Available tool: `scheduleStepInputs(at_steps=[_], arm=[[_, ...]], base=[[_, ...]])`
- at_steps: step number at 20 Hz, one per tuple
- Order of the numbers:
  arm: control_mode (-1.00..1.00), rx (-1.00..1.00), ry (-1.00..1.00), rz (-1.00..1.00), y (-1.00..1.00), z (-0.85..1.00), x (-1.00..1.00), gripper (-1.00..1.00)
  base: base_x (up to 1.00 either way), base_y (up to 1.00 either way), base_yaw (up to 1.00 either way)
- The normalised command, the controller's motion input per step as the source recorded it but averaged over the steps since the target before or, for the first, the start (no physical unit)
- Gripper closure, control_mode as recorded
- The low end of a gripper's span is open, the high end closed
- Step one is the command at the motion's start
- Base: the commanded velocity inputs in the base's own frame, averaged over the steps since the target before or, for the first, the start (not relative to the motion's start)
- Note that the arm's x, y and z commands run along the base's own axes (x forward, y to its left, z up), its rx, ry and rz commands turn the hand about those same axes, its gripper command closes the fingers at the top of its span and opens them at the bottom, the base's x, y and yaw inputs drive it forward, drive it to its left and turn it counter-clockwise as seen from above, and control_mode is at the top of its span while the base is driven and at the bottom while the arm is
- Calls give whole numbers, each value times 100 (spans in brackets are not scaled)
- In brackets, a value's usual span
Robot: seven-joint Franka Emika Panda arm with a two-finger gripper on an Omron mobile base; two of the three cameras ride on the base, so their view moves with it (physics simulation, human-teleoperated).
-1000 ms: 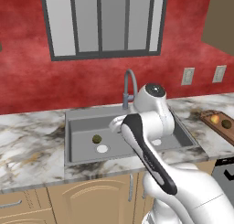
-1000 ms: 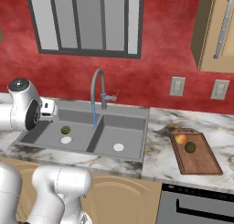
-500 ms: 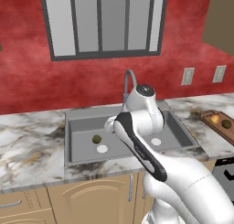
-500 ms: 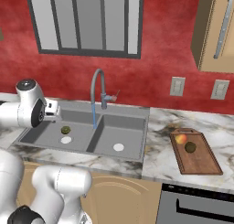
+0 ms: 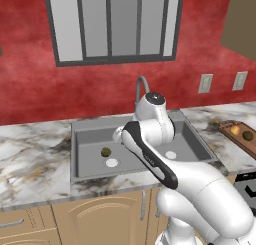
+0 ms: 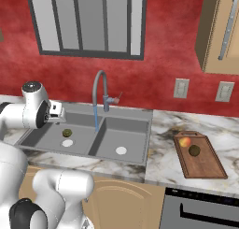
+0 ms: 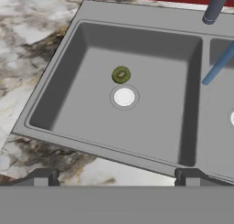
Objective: Pick the kiwi, mango, kiwi from the sink and place them on the cutting board to airdry. Then turn off the sink faucet.
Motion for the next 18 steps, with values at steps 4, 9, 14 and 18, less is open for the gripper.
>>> scheduleStepInputs(at_steps=[4,9,14,18], arm=[[-100,0,0,0,4,-16,20,-100],[-100,0,1,0,12,-16,20,-100],[-100,0,1,-1,11,-15,19,-100],[-100,0,2,-2,12,-12,17,-100]], base=[[0,0,0],[0,0,0],[0,0,0],[0,0,0]])
